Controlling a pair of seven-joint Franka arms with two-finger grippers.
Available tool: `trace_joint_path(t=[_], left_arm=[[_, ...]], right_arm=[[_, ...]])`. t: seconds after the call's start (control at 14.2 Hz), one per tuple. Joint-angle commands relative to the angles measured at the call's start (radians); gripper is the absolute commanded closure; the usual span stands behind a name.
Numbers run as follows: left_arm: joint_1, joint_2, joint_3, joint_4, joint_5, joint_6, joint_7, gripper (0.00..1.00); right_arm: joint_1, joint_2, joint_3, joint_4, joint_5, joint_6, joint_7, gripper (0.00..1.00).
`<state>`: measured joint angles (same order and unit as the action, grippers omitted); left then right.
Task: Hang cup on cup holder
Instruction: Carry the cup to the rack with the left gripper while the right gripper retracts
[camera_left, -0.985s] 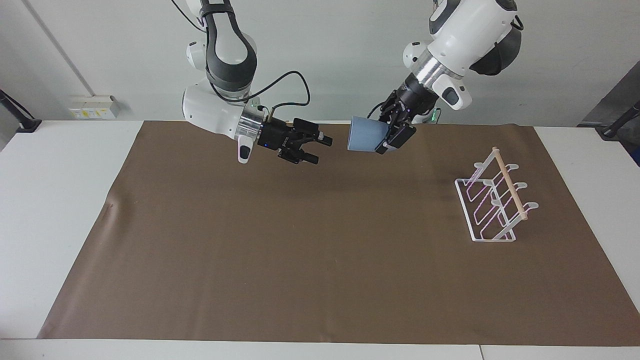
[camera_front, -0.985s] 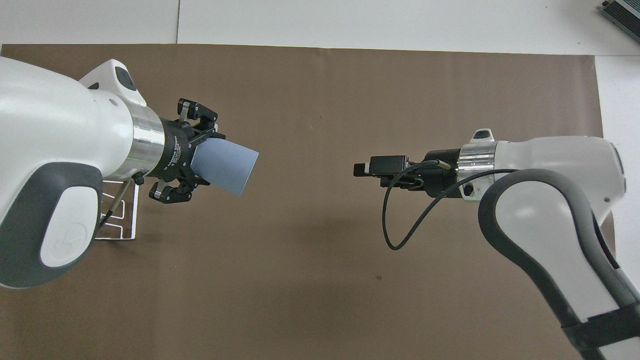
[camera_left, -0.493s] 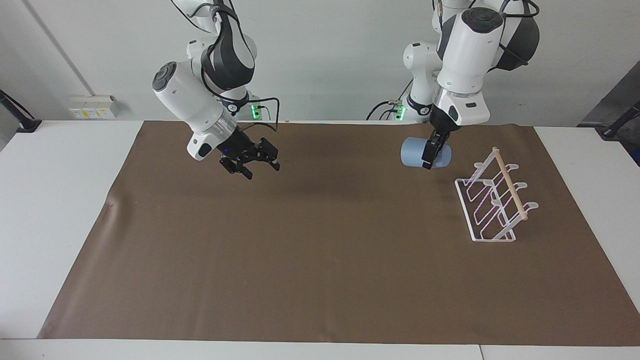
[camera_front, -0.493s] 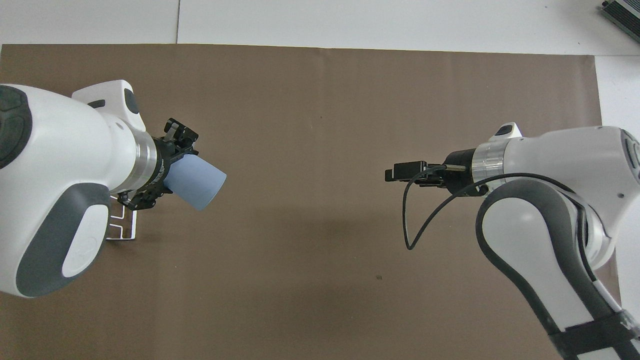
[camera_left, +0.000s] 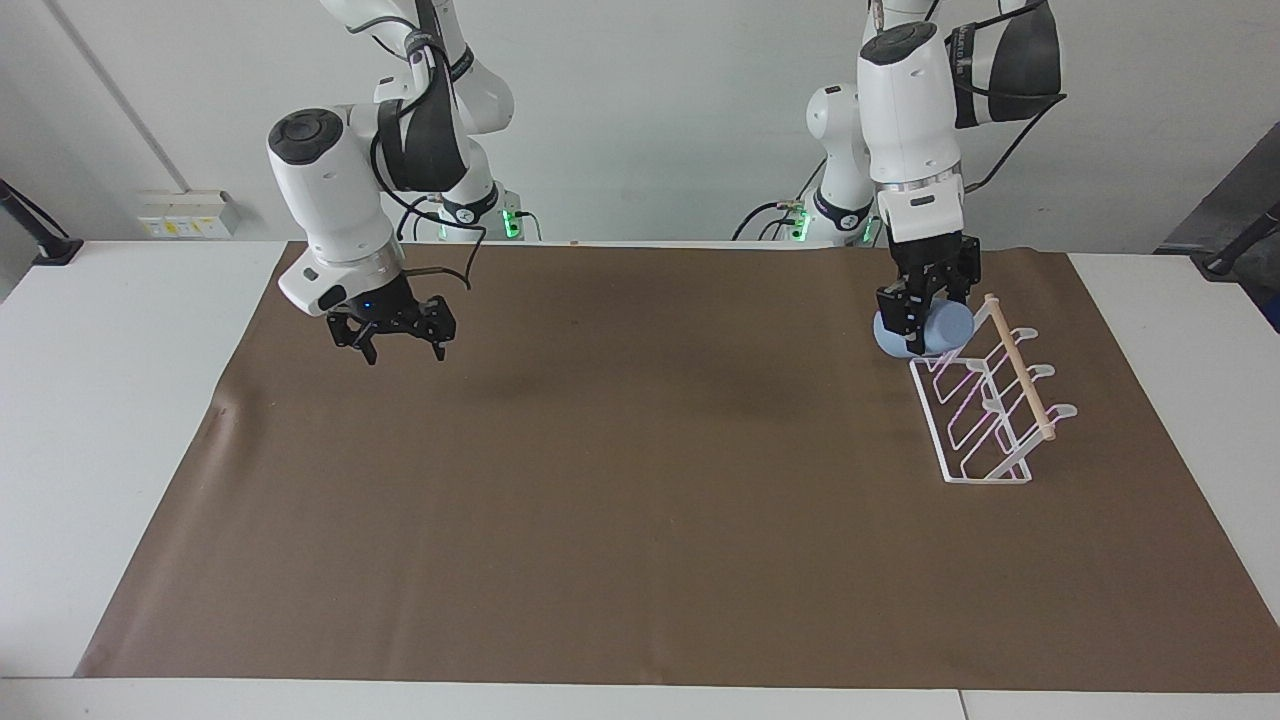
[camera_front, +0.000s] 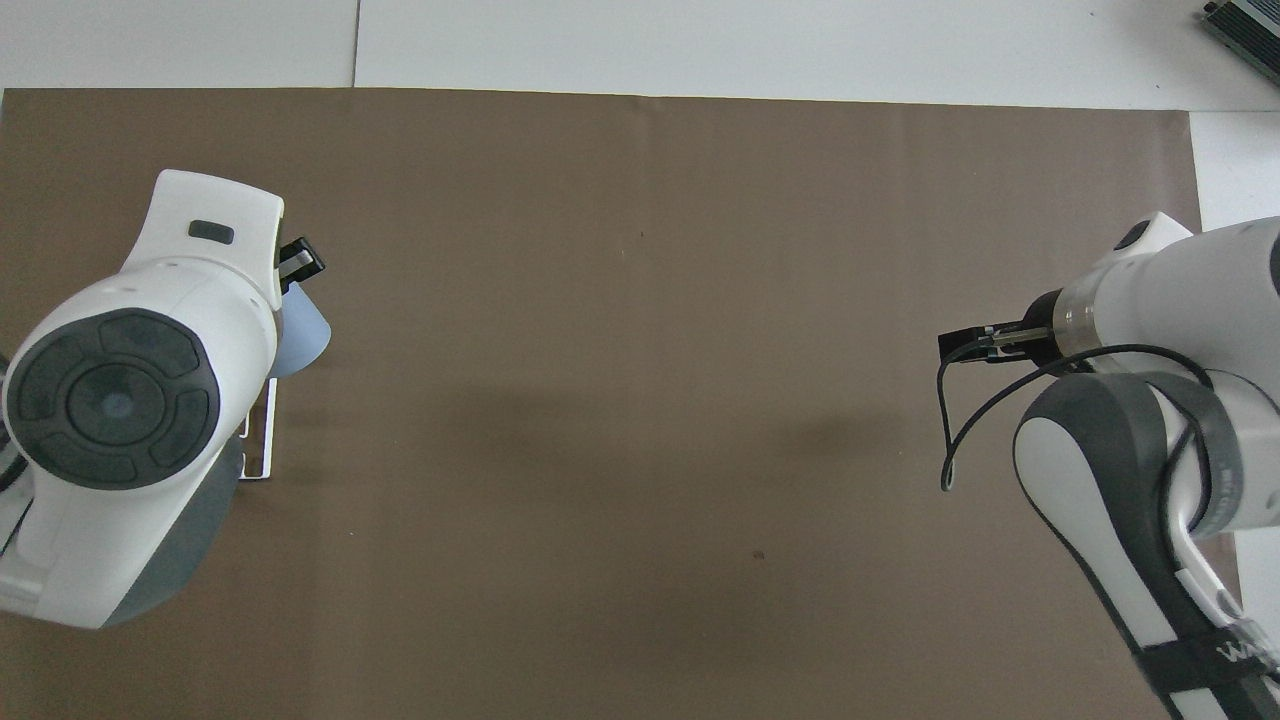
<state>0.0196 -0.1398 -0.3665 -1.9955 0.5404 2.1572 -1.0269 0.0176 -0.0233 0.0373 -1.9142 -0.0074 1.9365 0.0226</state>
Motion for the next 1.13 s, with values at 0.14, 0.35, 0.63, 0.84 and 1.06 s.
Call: trace_joint_path(t=[0.14,0.35,0.63,0.84,1.06], left_arm=[[0.166,-0.058,0.0,-0.166,0.039,0.332,0.209,1.0],[0.227,-0.061,0.0,-0.247,0.039,0.472,0.234,1.0],[0.29,-0.078,0.0,-0.304,0.039,0.576,0.312,1.0],[0.322,-0.069,0.0,-0.321,0.039,0.627,0.341,1.0],[0.326,-0.031,0.0,-0.33,0.038,0.685,0.338,1.0]], right_arm=[[-0.048,-0.01,0.004,0.217,-0.016,-0.21,0.092,0.0],[-0.05,-0.01,-0.027,0.329,0.0,-0.31,0.118,0.0],[-0.062,-0.036,-0.028,0.296,0.006,-0.347,0.148,0.0],[-0.064,-0.056,-0.025,0.258,0.006,-0.346,0.143,0.0],[-0.065,-0.056,-0.027,0.256,-0.002,-0.337,0.119,0.0]])
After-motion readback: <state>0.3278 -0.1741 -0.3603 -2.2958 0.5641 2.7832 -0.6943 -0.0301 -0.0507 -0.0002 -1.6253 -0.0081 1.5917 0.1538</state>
